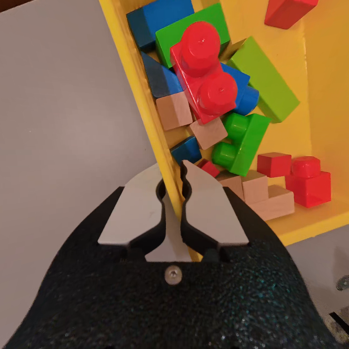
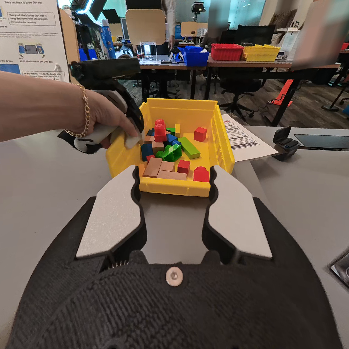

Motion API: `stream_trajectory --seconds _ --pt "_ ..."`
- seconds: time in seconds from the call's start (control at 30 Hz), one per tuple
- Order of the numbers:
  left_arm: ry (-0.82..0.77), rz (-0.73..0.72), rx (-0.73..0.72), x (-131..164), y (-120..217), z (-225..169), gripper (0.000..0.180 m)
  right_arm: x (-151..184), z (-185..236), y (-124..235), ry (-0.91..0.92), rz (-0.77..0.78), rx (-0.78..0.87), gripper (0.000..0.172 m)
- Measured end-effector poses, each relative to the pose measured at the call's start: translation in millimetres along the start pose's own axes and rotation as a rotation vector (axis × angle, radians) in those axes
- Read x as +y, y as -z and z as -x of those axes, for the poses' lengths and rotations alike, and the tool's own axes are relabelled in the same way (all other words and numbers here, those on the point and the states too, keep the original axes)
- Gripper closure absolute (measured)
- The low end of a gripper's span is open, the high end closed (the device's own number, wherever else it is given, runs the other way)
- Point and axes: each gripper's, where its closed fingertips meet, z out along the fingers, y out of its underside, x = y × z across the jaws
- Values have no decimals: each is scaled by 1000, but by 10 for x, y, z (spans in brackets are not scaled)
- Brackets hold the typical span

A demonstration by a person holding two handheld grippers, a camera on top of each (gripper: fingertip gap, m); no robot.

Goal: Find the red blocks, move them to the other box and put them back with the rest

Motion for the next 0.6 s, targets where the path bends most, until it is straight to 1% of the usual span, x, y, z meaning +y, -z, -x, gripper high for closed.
stream_trajectory --seconds 0.13,0.3,0.47,0.6 --pt "6 11 -28 -1 -26 10 170 -5 -3 6 15 3 11 100" --pt "-41 25 -55 35 -96 20 168 6 28 -15 17 6 -4 100" --pt "-43 0 -51 4 -99 76 171 39 6 -30 29 21 8 100" --pt "-32 -4 -17 -21 -100 123 172 55 -10 -30 18 19 0 100"
